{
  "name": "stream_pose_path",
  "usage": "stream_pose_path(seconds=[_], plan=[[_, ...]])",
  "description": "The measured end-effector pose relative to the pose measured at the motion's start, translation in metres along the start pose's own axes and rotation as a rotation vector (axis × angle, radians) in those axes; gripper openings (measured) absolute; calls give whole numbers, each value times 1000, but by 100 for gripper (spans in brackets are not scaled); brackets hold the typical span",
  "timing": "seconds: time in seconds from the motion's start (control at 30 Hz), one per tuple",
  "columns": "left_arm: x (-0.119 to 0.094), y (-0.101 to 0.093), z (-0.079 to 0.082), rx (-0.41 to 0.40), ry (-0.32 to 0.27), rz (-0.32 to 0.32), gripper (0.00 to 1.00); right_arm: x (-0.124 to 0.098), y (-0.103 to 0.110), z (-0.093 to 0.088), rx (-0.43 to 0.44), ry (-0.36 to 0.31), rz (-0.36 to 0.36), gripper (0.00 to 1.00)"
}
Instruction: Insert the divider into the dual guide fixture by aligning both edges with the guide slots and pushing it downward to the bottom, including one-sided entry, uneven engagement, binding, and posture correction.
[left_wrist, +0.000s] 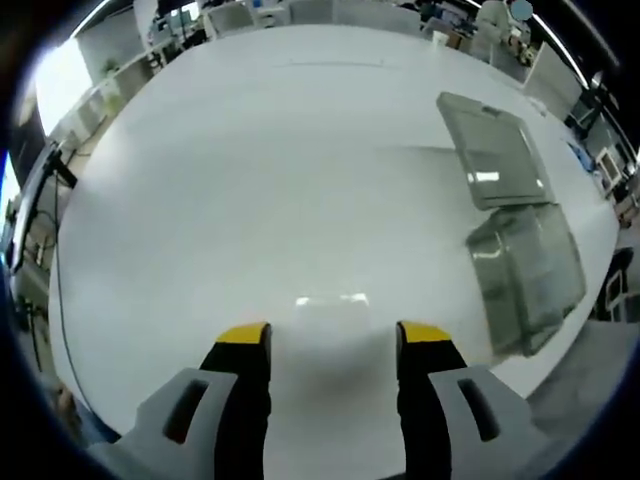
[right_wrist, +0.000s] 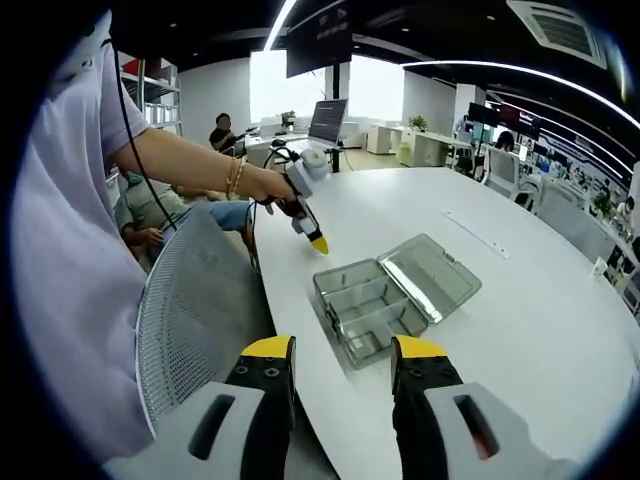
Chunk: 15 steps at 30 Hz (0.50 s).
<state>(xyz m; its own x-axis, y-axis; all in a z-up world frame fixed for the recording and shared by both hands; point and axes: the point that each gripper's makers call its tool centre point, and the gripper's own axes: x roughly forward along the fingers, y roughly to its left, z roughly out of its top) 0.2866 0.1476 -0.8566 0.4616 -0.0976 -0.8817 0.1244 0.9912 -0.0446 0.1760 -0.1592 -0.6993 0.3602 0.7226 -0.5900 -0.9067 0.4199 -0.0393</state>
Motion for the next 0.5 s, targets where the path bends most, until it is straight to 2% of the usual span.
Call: stream_pose_path(seconds=[0.5], plan=[[4, 1, -5, 15, 23, 27, 48, 0, -4, 0, 1, -1, -4, 34]])
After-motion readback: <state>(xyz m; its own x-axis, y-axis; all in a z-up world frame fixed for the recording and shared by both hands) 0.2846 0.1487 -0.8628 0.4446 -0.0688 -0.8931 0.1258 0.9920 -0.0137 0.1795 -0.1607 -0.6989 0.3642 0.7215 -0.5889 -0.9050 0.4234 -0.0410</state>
